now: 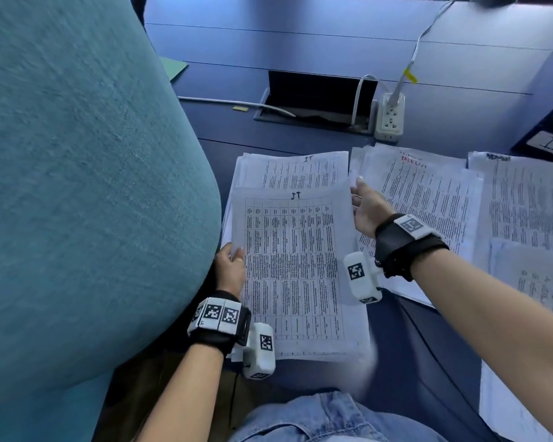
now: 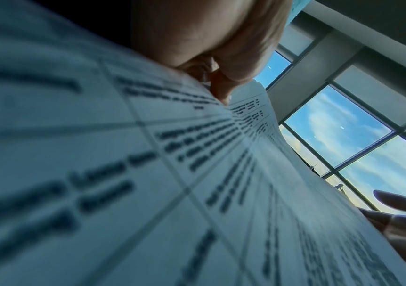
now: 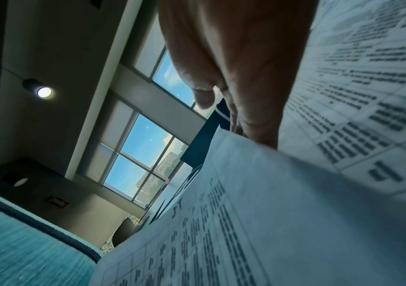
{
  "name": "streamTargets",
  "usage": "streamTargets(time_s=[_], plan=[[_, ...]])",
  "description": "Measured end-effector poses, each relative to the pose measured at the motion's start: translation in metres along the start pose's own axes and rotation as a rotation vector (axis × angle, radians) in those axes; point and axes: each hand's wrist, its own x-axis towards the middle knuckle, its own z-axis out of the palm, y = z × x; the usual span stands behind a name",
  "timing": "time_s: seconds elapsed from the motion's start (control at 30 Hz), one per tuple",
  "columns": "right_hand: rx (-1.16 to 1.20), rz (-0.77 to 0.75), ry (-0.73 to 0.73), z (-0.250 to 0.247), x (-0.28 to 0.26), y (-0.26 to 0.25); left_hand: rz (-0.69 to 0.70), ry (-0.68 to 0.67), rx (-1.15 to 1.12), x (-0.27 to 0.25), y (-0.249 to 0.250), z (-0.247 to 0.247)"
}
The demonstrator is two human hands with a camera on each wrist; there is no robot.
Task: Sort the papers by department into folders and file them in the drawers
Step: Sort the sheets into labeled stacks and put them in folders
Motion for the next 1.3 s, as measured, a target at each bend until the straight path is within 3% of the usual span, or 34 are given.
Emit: streamTargets(time_s=[0.2, 0.33, 0.53, 0.67, 0.77, 0.93, 1.07, 1.3], plan=[[-0.339, -0.064, 0.009, -0.012, -0.006, 0.012, 0.032, 0.001, 0.027, 0.002, 0.001, 0.001], [-0.516, -0.214, 0.073, -0.006, -0.017, 0.020, 0.070, 0.013, 0.017, -0.003, 0.008, 0.002], [-0.493, -0.317, 0.155, -0.019, -0.040, 0.030, 0.119, 0.005, -0.021, -0.004, 0.028, 0.012], [-0.489, -0.464, 0.418, -0.036, -0.061, 0.040, 0.144, -0.059, -0.059, -0.010, 0.042, 0.030], [-0.512, -0.479, 0.622, -0.054, -0.067, 0.049, 0.180, -0.170, -0.061, -0.022, 0.047, 0.042], [-0.526, -0.489, 0.750, -0.086, -0.075, 0.064, 0.129, -0.384, -0.010, -0.035, 0.041, 0.056], [-0.534, -0.463, 0.725, -0.100, -0.081, 0.076, 0.064, -0.433, -0.014, -0.040, 0.031, 0.066], [-0.586, -0.516, 0.641, -0.107, -0.075, 0.091, 0.105, -0.428, 0.020, -0.037, 0.020, 0.075]])
